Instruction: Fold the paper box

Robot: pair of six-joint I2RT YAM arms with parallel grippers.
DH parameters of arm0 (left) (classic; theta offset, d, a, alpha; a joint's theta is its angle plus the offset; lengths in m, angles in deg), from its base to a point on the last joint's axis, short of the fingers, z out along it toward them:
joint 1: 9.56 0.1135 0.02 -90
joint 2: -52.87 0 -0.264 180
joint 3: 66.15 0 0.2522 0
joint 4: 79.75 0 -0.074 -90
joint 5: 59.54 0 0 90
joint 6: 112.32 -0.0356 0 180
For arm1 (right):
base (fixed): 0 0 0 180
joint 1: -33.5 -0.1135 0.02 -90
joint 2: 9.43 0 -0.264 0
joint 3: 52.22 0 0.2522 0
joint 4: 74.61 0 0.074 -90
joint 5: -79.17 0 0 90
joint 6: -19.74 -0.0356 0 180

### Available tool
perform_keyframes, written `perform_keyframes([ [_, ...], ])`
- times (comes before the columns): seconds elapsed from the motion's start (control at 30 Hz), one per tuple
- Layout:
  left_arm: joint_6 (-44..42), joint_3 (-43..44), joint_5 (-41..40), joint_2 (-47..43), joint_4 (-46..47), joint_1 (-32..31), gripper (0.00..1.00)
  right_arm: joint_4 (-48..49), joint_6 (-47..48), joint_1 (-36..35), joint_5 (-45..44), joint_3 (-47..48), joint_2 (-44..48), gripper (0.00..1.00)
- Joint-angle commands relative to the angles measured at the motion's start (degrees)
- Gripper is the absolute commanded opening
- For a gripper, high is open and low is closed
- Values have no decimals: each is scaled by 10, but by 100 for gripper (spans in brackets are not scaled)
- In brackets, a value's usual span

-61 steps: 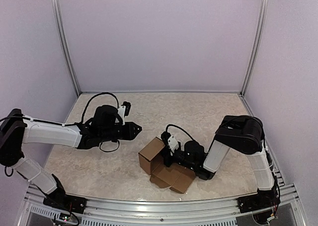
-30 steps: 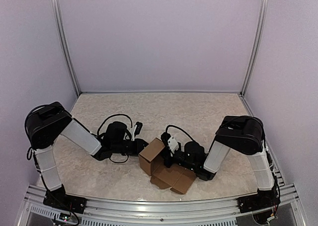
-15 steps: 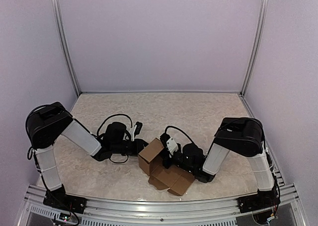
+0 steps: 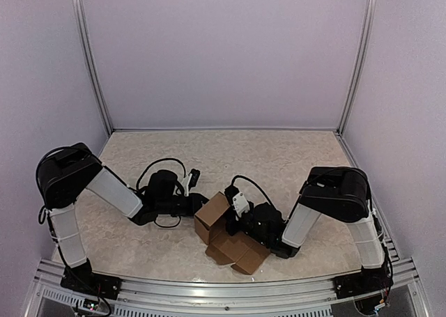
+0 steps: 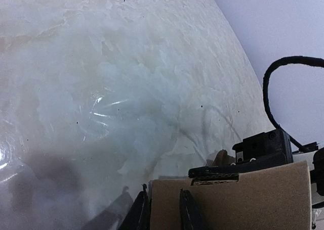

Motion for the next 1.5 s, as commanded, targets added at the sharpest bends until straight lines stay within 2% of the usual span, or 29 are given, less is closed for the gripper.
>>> perform_keyframes([
  [0.0, -18, 22, 102, -2, 50, -56, 21, -84, -11, 11, -91, 25, 1, 0],
  [0.3, -15, 30, 95, -1, 49, -66, 19, -98, -13, 12, -88, 24, 7, 0],
  [0.57, -4, -14, 52, -17, 42, -13, 23, -105, 1, 12, -59, 11, 22, 1],
  [0.63, -5, -19, 51, -19, 32, 2, 24, -108, 3, 12, -59, 8, 26, 5],
  [0.87, -39, -28, 20, -46, -35, 30, 25, -107, 2, 12, -58, -4, 38, 29],
  [1.2, -92, -29, -45, -103, -142, 47, 27, -113, 4, 12, -50, -36, 76, 46],
  [1.47, -112, -25, -89, -153, -218, 55, 31, -173, 21, 12, -33, -62, 132, 61],
])
